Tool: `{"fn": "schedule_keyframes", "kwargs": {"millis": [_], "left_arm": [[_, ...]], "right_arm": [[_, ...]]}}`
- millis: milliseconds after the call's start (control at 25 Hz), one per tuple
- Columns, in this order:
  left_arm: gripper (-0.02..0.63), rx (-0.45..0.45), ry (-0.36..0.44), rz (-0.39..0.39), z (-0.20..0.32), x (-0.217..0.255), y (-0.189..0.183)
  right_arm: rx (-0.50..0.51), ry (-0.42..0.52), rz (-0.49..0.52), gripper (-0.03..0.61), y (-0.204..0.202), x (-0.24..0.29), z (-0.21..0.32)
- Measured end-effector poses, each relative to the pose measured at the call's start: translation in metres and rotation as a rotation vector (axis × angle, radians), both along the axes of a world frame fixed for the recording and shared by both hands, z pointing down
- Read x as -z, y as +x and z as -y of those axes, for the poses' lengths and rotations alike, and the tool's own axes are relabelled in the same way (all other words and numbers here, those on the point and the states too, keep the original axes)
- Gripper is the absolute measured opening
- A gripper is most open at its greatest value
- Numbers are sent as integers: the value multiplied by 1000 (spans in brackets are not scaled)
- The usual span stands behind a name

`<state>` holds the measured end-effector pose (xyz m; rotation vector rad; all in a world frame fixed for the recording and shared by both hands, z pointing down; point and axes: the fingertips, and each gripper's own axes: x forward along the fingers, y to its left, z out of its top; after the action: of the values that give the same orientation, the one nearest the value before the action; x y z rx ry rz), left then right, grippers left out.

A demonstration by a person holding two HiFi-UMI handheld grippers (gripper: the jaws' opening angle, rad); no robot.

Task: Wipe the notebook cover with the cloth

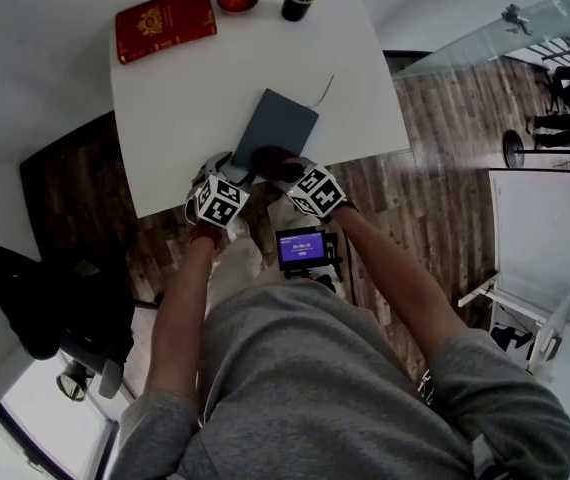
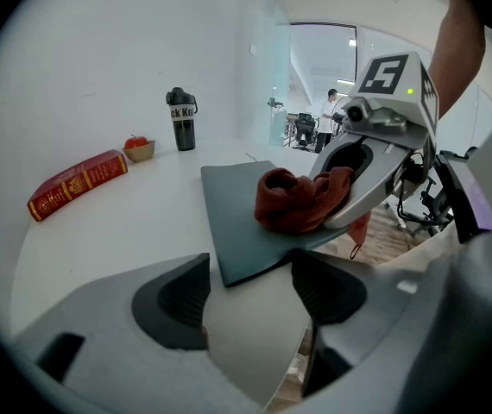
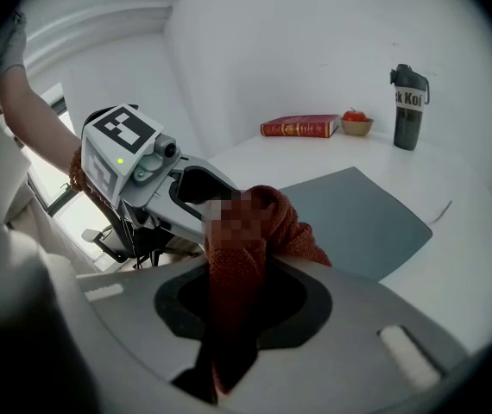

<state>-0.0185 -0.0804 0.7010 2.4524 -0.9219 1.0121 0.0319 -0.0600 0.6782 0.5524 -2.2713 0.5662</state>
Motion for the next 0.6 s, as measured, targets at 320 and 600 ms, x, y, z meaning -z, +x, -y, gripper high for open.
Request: {"fn": "schedule_keyframes", "kwargs": {"millis": [320, 600], "left_arm": [[291, -3, 1, -1, 0, -1, 0], [320, -66, -47, -55, -16, 6, 4]], "right_arm": [[-63, -86, 73, 83, -5, 3, -10], [-31, -97, 195, 86, -12, 45, -23]]}}
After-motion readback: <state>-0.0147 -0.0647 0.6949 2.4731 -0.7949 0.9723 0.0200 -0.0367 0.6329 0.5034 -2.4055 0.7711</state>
